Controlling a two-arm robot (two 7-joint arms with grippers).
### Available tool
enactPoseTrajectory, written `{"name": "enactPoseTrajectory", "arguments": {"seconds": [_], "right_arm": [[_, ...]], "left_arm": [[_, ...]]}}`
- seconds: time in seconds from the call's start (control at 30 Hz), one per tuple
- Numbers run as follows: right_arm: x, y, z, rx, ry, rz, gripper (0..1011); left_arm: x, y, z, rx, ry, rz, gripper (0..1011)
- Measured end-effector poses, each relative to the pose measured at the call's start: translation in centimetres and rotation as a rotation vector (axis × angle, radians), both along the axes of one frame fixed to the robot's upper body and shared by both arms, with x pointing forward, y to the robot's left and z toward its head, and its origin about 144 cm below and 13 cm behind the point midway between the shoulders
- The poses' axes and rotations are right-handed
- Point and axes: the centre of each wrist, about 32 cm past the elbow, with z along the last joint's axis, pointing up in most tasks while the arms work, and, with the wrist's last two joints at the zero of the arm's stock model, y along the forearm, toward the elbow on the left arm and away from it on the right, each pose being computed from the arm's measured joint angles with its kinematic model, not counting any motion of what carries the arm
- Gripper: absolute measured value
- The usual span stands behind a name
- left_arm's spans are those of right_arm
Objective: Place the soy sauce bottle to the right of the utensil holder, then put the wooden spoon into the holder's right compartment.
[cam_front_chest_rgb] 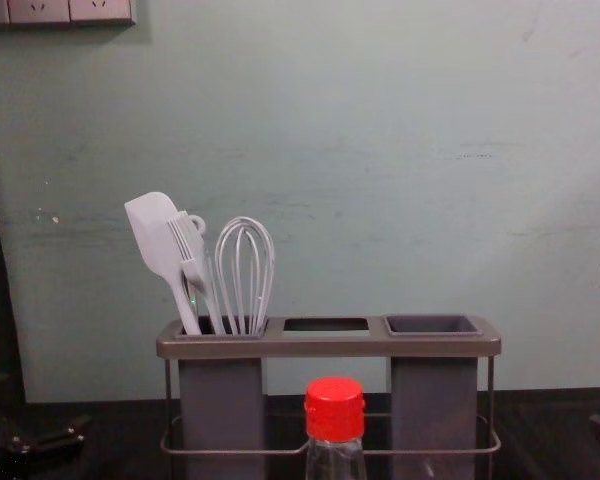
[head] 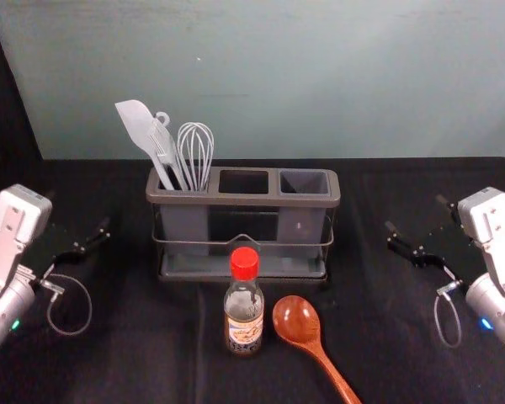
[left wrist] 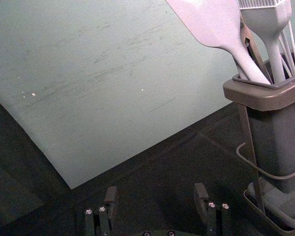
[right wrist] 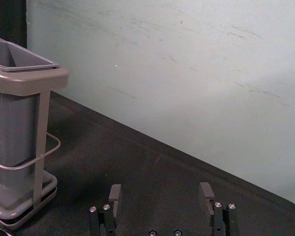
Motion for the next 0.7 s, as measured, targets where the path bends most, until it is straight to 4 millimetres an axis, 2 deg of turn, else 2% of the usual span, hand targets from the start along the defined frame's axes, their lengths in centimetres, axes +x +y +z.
{"name": "enactPoseTrajectory", "arguments": {"seconds": [0.7], "right_arm": [[-0.14,0.06,0.09,-0.013,-0.011,0.007,1003]], "left_arm": [[0.00,0.00,0.00,0.000,0.000,0.000,1011]]}}
